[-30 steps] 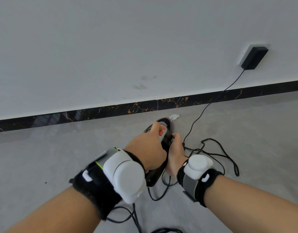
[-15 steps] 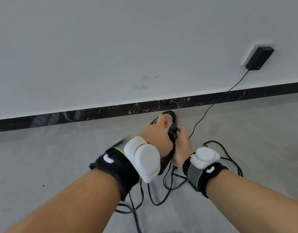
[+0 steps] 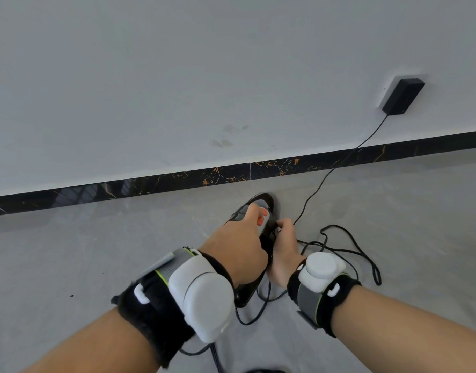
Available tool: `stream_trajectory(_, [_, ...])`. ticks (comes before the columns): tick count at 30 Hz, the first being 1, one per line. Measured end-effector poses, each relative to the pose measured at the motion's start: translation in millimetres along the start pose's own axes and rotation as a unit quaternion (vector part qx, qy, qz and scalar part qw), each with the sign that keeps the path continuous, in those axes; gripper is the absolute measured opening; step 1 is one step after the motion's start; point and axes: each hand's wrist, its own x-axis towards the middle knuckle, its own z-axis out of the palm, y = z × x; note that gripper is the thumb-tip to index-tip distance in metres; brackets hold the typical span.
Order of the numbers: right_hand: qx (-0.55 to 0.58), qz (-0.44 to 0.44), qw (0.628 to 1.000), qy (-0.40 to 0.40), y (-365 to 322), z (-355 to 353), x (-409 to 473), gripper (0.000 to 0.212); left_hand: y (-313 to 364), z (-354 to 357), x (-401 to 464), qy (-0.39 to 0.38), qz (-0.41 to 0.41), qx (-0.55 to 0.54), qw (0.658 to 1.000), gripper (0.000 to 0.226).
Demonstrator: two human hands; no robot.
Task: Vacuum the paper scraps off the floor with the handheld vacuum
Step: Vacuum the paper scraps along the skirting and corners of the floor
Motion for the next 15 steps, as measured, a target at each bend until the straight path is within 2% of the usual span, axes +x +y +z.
stream_trajectory(8, [-0.004,-0.052,0.998,0.023,-15.9,4.9,20.5,0.056,6.0,10.5,34.6,0.048,-0.016,0.006,0.999,0.056])
stream_trajectory(15, [0.017,-0.064,0.998,0.016,-26.3,17.6,26.2,0.047,-6.7,5.1,50.5,0.039,-0.017,-0.01,0.999,0.055])
